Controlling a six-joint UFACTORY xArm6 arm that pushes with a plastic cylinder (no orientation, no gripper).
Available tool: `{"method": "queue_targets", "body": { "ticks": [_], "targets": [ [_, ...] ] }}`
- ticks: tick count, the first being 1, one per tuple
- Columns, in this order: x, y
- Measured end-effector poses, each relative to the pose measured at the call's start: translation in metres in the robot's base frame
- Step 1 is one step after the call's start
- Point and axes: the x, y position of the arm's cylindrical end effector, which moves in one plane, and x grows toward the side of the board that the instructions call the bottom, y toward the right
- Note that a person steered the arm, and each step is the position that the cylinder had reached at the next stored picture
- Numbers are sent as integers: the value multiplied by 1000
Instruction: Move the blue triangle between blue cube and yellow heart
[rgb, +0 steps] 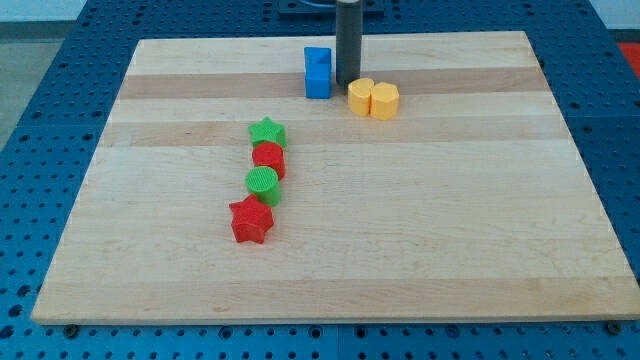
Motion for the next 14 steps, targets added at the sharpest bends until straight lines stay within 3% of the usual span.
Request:
{"method": "queue_targets", "body": {
  "ticks": [2, 4, 5, 7, 11, 14],
  "targets": [
    [-66, -14],
    [-71, -96],
    [-58, -98],
    [-43, -77],
    [-27, 40],
    [-66, 12]
  ]
}}
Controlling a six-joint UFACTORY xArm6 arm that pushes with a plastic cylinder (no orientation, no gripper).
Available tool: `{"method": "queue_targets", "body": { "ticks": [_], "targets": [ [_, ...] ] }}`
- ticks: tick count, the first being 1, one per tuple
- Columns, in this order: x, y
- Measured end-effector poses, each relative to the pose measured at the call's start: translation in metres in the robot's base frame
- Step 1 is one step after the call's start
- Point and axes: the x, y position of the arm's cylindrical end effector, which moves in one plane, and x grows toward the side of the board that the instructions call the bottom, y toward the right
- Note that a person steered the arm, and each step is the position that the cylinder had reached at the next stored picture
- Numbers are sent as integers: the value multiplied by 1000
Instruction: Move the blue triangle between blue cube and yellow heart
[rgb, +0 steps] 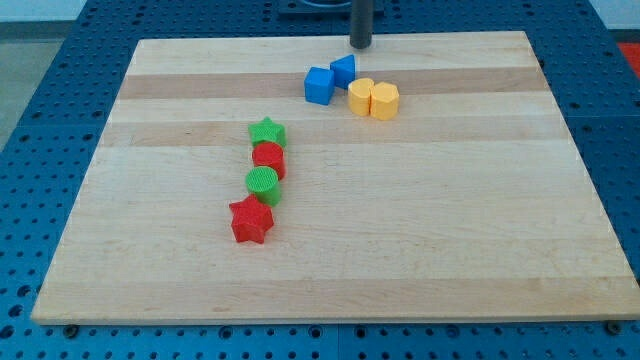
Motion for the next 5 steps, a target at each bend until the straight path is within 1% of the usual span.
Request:
{"method": "queue_targets", "body": {
  "ticks": [3, 5],
  "targets": [
    [78, -5],
    [81, -5]
  ]
}}
